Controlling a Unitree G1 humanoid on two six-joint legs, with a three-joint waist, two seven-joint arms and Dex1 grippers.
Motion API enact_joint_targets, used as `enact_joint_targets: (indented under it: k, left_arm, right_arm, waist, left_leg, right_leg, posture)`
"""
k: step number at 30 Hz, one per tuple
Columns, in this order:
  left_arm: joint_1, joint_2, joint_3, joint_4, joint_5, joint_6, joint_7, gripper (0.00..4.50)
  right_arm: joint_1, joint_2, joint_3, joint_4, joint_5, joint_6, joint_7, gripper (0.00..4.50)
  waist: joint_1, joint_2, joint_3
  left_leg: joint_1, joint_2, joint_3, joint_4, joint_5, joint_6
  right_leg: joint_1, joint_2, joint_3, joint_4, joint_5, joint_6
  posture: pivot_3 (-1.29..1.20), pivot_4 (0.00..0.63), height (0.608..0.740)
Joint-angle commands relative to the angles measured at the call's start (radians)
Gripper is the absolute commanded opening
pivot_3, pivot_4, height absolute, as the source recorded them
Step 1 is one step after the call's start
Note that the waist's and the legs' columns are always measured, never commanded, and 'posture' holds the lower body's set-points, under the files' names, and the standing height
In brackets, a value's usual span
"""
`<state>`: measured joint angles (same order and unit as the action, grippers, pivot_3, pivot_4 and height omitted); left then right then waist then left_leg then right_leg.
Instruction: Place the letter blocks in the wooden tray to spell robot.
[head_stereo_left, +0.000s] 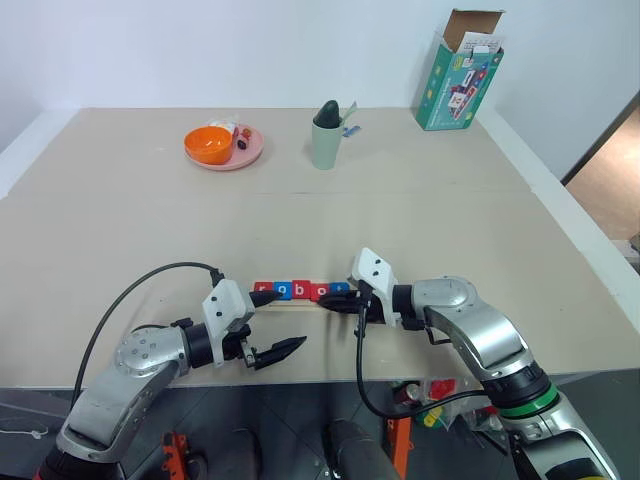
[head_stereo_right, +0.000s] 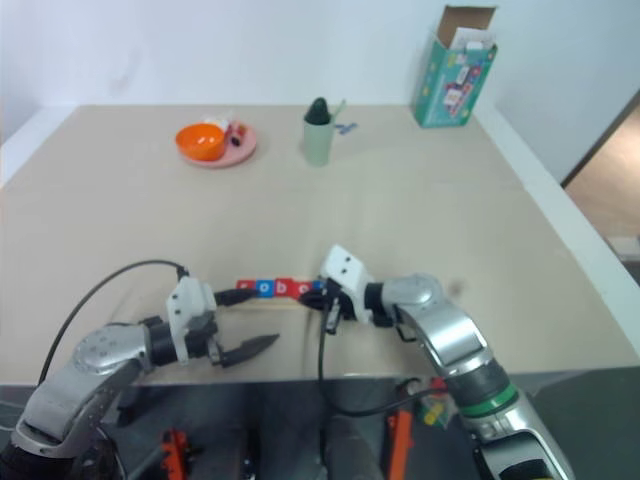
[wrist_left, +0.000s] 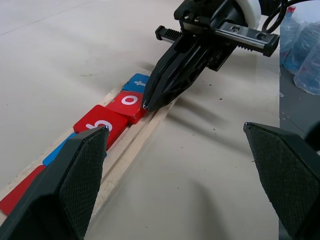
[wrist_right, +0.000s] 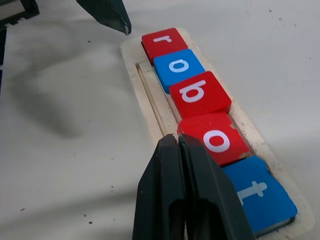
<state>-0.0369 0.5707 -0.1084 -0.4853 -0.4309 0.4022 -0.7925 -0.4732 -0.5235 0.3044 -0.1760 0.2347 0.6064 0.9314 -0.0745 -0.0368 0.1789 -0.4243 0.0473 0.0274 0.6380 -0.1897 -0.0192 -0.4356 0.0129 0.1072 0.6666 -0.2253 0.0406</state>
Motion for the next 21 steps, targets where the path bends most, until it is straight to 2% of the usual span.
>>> enact_joint_targets:
  k: [1,21]
  left_arm:
    - [0.000,-0.001,0.005,-0.017,0.000,-0.006,0.003,4.50]
    - [0.004,-0.006,0.006,-0.011,0.003,-0.007,0.007,4.50]
  right_arm:
    - [-0.019,0.005,-0.003,-0.008,-0.001,-0.017,0.002,0.04]
    - [-0.071,0.044,-0.008,0.010,-0.002,-0.024,0.004,0.04]
  waist:
    - [0.000,0.000,0.000]
    - [0.000,0.000,0.000]
  left_leg:
    - [0.000,0.000,0.000,0.000,0.000,0.000]
    - [0.000,0.000,0.000,0.000,0.000,0.000]
  right_leg:
    - [0.000,0.000,0.000,0.000,0.000,0.000]
    - [0.000,0.000,0.000,0.000,0.000,0.000]
  posture:
    - [0.00,0.150,0.740]
    - [0.00,0.150,0.740]
